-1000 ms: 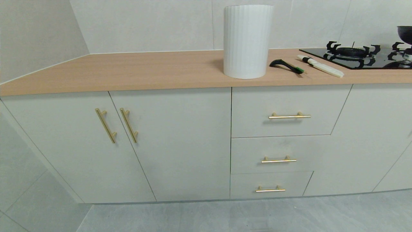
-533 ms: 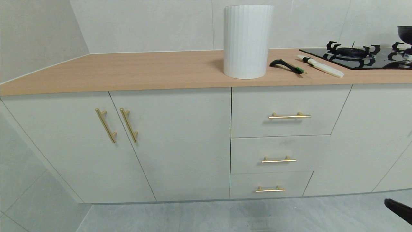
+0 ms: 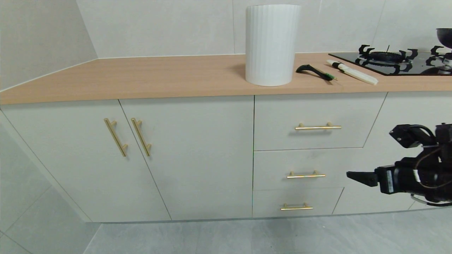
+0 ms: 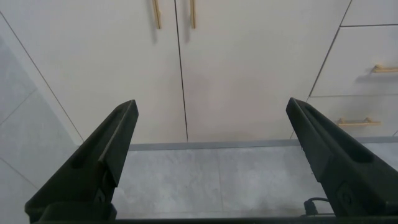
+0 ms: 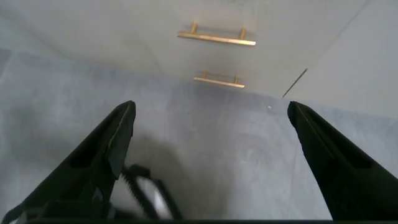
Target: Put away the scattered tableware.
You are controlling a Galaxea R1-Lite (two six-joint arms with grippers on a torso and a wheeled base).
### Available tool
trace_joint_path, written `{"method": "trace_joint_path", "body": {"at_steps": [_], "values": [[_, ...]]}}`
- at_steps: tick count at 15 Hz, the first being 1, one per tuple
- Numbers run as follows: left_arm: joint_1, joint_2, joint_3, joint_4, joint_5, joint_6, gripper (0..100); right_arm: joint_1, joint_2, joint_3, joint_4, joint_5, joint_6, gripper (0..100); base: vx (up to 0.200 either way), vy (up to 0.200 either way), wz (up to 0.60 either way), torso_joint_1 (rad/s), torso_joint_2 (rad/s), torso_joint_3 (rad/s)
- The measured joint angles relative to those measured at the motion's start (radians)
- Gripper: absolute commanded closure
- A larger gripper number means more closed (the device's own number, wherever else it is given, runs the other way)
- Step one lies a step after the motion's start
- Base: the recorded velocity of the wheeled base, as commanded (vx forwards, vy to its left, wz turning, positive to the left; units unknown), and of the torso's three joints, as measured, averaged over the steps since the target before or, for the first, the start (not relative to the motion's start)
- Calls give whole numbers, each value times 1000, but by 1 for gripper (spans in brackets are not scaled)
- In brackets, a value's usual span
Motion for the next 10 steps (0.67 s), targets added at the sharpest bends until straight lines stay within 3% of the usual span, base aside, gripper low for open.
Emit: {"method": "trace_joint_path", "body": {"at_steps": [10], "values": [[0,0,0,0,0,0,0,26,617,-211,-398,-102,6,0,0,0,0,0,0,0]]}}
